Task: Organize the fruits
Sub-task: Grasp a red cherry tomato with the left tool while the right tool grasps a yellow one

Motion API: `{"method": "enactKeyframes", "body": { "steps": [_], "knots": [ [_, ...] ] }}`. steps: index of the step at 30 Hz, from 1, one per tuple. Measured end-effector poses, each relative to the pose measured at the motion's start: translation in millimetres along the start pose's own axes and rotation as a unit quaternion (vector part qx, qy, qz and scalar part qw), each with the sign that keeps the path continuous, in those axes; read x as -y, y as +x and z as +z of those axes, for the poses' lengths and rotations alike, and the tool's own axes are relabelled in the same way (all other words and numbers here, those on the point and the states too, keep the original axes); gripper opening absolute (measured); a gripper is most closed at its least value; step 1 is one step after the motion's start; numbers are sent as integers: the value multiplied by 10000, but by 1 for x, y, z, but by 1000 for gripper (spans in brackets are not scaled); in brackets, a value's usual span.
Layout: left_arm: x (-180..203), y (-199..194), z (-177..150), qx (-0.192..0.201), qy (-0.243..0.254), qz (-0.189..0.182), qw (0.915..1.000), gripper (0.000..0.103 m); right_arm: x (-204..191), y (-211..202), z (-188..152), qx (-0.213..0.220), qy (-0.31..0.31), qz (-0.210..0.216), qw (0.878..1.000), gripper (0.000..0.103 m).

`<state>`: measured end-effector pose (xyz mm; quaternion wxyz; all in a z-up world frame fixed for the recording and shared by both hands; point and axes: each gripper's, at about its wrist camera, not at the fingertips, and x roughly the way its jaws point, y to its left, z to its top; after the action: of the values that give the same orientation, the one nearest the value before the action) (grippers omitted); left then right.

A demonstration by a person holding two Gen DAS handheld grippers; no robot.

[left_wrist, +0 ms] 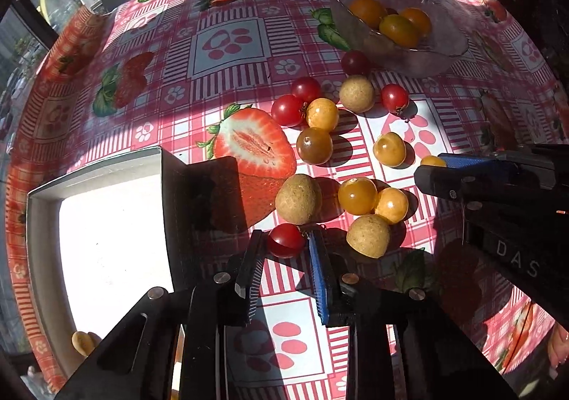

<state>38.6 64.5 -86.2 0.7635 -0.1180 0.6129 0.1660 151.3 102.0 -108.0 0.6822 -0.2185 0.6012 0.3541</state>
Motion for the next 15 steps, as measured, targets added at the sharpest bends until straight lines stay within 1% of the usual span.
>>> {"method": "enactKeyframes", "body": {
  "steps": [2,8,15],
  "knots": [
    [-2,-2,-1,-4,-93,-183,9998,23,3,-3,-4,1,78,52,10000,18],
    [-10,-12,-4,9,-275,-429,9987,23,16,-18,-26,36,341,259,9991,18],
    [-15,-36,-12,108,-195,-446,9988,23,25,-29,-46,-2,685,485,9965,18]
  ]
}}
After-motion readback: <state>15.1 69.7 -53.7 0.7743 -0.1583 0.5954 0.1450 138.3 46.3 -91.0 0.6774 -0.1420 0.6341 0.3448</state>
